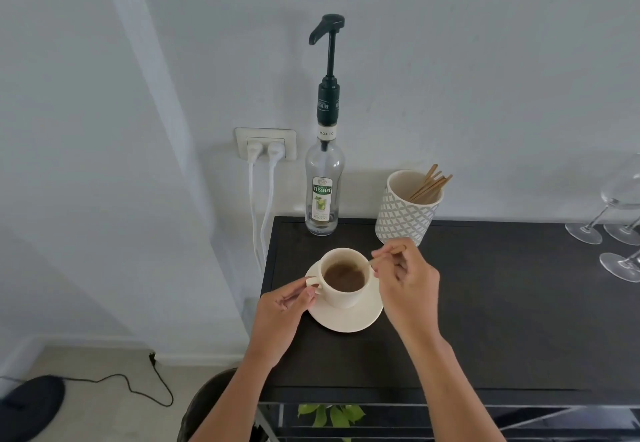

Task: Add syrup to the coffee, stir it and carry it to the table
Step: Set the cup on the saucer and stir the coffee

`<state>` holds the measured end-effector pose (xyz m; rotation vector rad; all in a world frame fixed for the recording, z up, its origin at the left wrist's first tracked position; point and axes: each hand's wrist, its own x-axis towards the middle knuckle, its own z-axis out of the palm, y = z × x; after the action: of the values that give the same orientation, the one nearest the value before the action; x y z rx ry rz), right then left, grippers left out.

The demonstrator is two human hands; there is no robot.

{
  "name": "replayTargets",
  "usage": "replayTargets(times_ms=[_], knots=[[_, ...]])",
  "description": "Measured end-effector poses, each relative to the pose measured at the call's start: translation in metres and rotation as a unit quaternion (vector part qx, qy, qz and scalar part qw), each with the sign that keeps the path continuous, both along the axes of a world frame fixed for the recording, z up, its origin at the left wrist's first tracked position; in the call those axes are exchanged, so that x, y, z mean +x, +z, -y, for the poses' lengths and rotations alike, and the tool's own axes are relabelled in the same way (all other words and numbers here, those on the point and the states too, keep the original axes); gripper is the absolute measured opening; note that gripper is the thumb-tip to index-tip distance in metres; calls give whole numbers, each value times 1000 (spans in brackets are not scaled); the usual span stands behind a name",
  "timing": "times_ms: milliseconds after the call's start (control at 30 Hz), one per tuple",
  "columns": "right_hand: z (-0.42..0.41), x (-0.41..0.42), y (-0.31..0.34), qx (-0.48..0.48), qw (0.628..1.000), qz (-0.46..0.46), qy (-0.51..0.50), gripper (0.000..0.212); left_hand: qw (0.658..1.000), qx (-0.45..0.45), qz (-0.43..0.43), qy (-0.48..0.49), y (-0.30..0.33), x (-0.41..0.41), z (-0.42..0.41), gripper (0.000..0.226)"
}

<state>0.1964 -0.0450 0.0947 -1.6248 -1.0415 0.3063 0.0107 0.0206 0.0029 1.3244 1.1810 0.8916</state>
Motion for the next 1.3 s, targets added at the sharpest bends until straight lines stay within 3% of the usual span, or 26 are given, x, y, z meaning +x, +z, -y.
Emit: replayTargets(times_ms=[233, 367, 500, 667, 767, 867, 1000, 1167, 1300], knots=[[3, -8, 1, -13, 997, -64, 40, 22, 1000, 4, 6, -4, -2, 0, -1, 27], [5, 1, -6, 2, 999, -46, -30, 21, 1000, 3, 8, 0, -3, 0, -2, 28], [9, -13, -5, -3, 997, -53, 58, 24, 1000, 1, 11, -4, -5, 0, -4, 28], [4, 3, -3, 12, 1000, -24, -16, 17, 1000, -2, 13, -3, -4, 0, -3, 28], [8, -4, -3, 2, 1000, -18, 18, 20, 1000, -4, 13, -4, -4, -1, -3, 28], [6, -15, -3, -1, 996, -71, 53, 23, 1000, 1, 10, -9, -4, -1, -3, 28], [5, 2, -3, 42, 991, -119, -50, 19, 1000, -6, 13, -3, -4, -1, -2, 28], [12, 12, -9, 50, 937, -326, -111, 13, 1000, -4, 17, -8, -3, -2, -4, 29], [27, 29, -16, 75, 900, -402, -149, 7, 1000, -6, 20, -11, -3, 0, -3, 30]])
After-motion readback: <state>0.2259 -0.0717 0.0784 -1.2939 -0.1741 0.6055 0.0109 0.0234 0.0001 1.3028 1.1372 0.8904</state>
